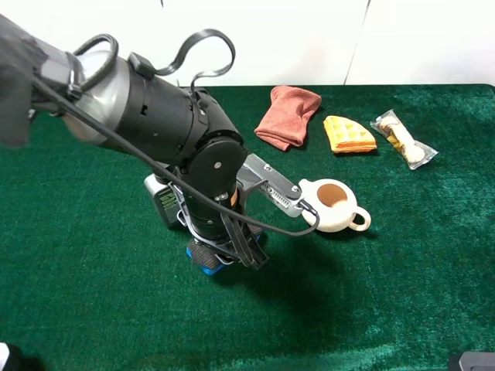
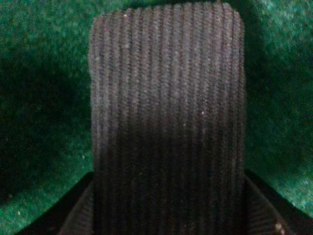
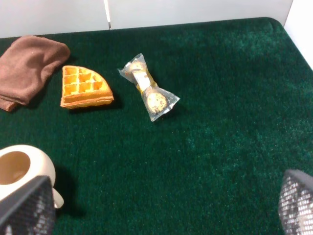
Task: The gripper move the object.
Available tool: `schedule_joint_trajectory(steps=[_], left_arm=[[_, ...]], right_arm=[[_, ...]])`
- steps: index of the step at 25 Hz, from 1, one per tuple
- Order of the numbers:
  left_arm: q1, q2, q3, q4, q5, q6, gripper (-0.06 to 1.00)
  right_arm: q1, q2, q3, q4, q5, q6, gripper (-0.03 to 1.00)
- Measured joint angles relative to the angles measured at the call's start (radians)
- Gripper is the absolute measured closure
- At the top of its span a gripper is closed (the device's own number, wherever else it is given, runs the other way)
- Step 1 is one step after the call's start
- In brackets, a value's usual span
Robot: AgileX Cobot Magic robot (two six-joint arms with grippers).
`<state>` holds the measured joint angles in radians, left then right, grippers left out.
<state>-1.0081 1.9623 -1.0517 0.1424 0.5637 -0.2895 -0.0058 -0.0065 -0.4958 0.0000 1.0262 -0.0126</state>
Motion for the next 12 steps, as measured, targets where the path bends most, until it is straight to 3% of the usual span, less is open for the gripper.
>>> schedule_joint_trajectory(steps=[12], left_arm=[[0.0, 0.006, 0.0, 0.004, -0.036, 0.0, 0.37]], right_arm=[[0.0, 0.0, 0.0, 0.0, 0.0, 0.0, 0.27]])
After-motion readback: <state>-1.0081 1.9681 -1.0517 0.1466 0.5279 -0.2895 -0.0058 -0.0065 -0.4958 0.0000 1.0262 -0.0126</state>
